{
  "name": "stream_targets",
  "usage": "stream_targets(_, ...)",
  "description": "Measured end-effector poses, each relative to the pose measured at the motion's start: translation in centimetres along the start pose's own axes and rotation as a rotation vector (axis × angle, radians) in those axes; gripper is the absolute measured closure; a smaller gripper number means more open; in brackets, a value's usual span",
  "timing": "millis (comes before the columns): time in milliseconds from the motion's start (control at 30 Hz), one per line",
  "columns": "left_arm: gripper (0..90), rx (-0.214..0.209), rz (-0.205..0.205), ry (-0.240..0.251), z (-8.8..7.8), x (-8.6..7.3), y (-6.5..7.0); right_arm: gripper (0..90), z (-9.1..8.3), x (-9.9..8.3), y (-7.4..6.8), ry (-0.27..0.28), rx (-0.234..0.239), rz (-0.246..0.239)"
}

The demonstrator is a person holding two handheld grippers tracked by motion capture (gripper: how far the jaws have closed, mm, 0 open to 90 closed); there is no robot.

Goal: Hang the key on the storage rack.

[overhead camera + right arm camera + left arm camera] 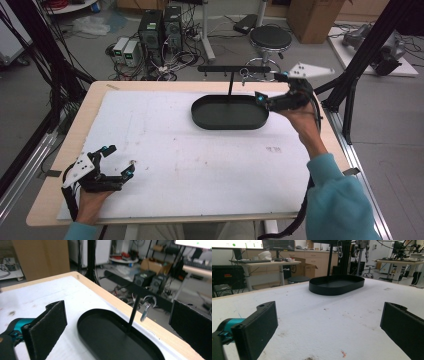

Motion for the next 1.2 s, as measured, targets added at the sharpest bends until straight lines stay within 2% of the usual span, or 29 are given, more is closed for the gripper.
stream_targets(133, 1.7, 0.009, 0.005, 0.003, 0.0, 0.0, 0.0, 0.8, -2.6, -2.7, -1.9, 0.029, 0.021, -0.002)
stream_targets(267, 1.7, 0.013, 0.0, 0.0, 0.0, 0.0, -0.1, 0.8, -4.9, -5.5, -3.3, 0.088, 0.017, 0.037)
stream_targets(333, 1.7, 0.014, 0.002, 0.001, 0.0, 0.0, -0.1, 0.8, -5.8, -7.0, -3.9, 0.114, 0.014, 0.041)
stream_targets(400, 1.7, 0.015, 0.003, 0.007, 0.0, 0.1, 0.0, 0.8, -6.7, -8.5, -4.4, 0.154, 0.015, 0.044)
stream_targets(467, 1.7, 0.009, 0.003, 0.005, -0.1, 0.1, 0.0, 0.8, -7.5, -9.8, -4.8, 0.211, 0.002, 0.062)
stream_targets(533, 1.7, 0.01, 0.004, 0.007, -0.1, 0.1, 0.0, 0.8, -8.1, -11.1, -4.8, 0.245, -0.019, 0.079)
stream_targets(733, 1.7, 0.011, 0.011, 0.015, -0.2, 0.1, 0.0, 0.8, -8.9, -14.3, -5.4, 0.25, -0.048, 0.091)
stream_targets(867, 1.7, 0.008, 0.016, 0.02, -0.2, 0.2, 0.1, 0.8, -9.0, -16.1, -5.9, 0.251, -0.059, 0.075)
stream_targets(933, 1.7, 0.01, 0.015, 0.021, -0.2, 0.2, 0.1, 0.8, -8.8, -17.0, -6.1, 0.238, -0.061, 0.093)
stream_targets(1000, 1.7, 0.01, 0.016, 0.025, -0.2, 0.2, 0.1, 0.8, -8.8, -17.1, -6.0, 0.252, -0.068, 0.075)
stream_targets(1033, 1.7, 0.011, 0.015, 0.024, -0.2, 0.2, 0.1, 0.8, -8.9, -17.1, -6.1, 0.254, -0.065, 0.09)
stream_targets(1100, 1.7, 0.012, 0.016, 0.025, -0.2, 0.2, 0.1, 0.8, -9.1, -17.0, -5.9, 0.276, -0.07, 0.091)
stream_targets(1200, 1.7, 0.011, 0.022, 0.022, -0.2, 0.2, 0.1, 0.9, -9.1, -17.1, -5.9, 0.278, -0.075, 0.096)
Point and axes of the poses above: each handheld gripper's, and its own axes: z roughly forward along the jaws, x roughly out of its top, y roughly to its right, the point moved 10 cm from there along z, roughly forward along the jaws, and after that the axes turned 10 degrees about y, right-handed, at the moved point
